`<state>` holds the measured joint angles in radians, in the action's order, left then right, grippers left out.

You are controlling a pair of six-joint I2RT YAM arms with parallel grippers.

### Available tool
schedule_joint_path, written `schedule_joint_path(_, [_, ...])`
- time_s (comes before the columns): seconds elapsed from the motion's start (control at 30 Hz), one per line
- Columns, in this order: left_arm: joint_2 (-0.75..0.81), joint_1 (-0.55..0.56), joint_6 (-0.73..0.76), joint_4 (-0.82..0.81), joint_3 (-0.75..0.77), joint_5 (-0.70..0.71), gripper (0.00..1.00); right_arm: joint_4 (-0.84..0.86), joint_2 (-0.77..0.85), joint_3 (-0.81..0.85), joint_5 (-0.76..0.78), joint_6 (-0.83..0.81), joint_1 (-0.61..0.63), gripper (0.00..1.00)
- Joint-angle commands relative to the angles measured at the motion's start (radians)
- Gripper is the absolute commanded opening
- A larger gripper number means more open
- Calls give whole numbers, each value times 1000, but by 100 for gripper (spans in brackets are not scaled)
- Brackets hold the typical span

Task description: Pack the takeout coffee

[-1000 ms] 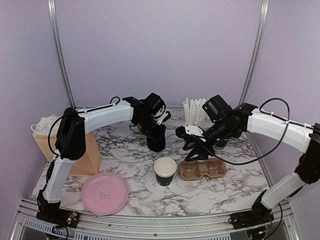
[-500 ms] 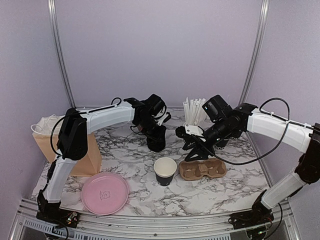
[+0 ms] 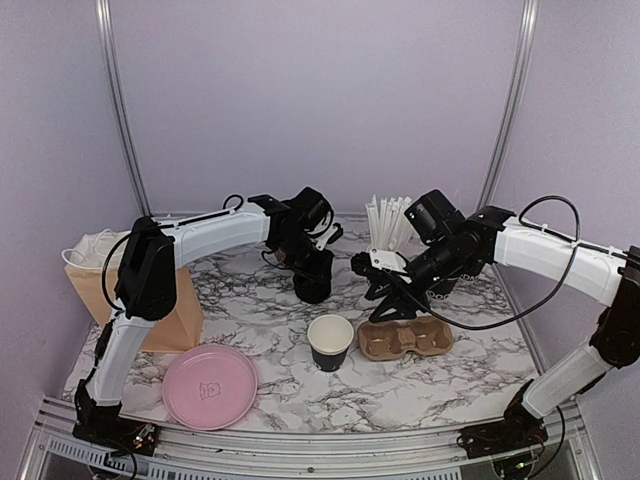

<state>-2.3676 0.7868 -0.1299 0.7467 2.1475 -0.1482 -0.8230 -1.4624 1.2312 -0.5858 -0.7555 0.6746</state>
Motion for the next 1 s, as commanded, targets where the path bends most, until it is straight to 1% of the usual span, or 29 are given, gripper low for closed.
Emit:
schedule_joint_path(0.0, [-30,-7,6,25,29,-3,26,11,-3,2,-2,8,-8,53])
schedule_joint_path(0.17, [-32,-9,6,26,31,-1,26,10,-4,4,-2,8,-7,53])
schedule_joint_path(0.4, [-2,-8,-6,29,29,-8,15,10,-6,3,-2,10,-7,53])
schedule_joint_path(0.5, [45,-8,-21,28,37,-69,10,11,-4,5,-2,8,-7,53])
schedule_joint_path(0.57, [80,-7,-25,28,45,-76,8,11,-5,7,-1,8,-6,53])
schedule_joint_path(0.77, [227,-6,-29,27,38,-79,6,-15,9,53,-6,10,-8,52])
schedule_joint_path(0.83, [284,0,-25,20,32,-97,6,4,24,74,20,34,-15,51])
schedule_joint_path(0.97, [414,18,-17,-59,-39,-118,5,55,38,160,13,118,-90,52])
